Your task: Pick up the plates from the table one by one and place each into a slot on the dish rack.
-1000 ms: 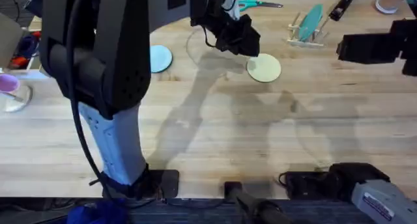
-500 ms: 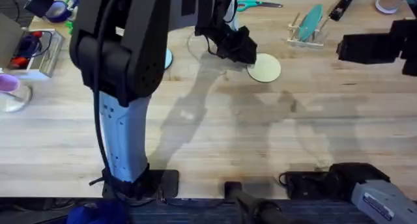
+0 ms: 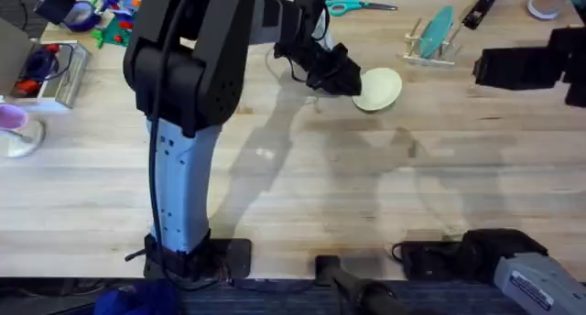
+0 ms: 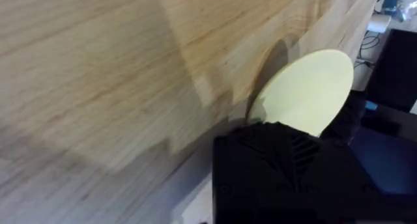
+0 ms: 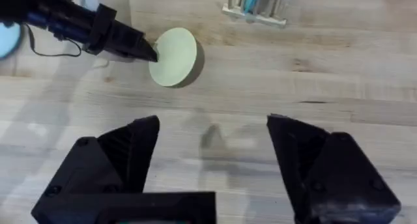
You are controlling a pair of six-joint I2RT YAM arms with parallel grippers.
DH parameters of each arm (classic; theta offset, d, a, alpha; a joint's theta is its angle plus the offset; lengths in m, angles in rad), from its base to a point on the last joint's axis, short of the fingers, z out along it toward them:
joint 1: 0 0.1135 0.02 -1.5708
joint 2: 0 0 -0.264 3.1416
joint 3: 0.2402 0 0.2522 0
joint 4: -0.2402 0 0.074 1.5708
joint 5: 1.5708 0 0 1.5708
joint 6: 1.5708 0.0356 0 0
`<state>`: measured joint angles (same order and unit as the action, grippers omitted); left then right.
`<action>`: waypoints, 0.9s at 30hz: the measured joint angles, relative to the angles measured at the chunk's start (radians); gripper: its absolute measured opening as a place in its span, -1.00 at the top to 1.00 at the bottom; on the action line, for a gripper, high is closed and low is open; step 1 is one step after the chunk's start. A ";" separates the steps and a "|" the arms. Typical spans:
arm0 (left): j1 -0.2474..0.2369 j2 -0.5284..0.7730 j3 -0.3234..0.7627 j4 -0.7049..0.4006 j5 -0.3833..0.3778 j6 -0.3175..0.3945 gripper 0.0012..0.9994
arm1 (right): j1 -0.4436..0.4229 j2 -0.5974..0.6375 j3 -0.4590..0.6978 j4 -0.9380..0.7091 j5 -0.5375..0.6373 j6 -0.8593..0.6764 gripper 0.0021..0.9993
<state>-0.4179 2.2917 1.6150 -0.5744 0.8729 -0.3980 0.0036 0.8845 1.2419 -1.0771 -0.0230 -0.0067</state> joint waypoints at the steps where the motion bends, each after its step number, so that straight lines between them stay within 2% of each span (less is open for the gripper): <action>1: 0.000 0.000 0.000 0.000 0.000 -0.001 0.92 | 0.000 0.000 0.000 0.000 0.000 0.000 -0.99; 12: 0.000 0.000 0.000 0.000 0.000 -0.003 0.92 | 0.000 0.024 0.001 -0.002 -0.033 0.019 -0.99; 21: 0.000 0.000 0.000 0.000 0.000 -0.003 0.92 | -0.029 0.240 0.005 0.012 -0.185 0.030 -0.99; 27: 0.000 0.000 0.000 0.000 0.000 -0.003 0.92 | -0.038 0.360 0.005 0.037 -0.238 0.033 -0.99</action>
<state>-0.4179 2.2917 1.6150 -0.5747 0.8726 -0.4011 -0.0341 1.2448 1.2465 -1.0401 -0.2607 0.0265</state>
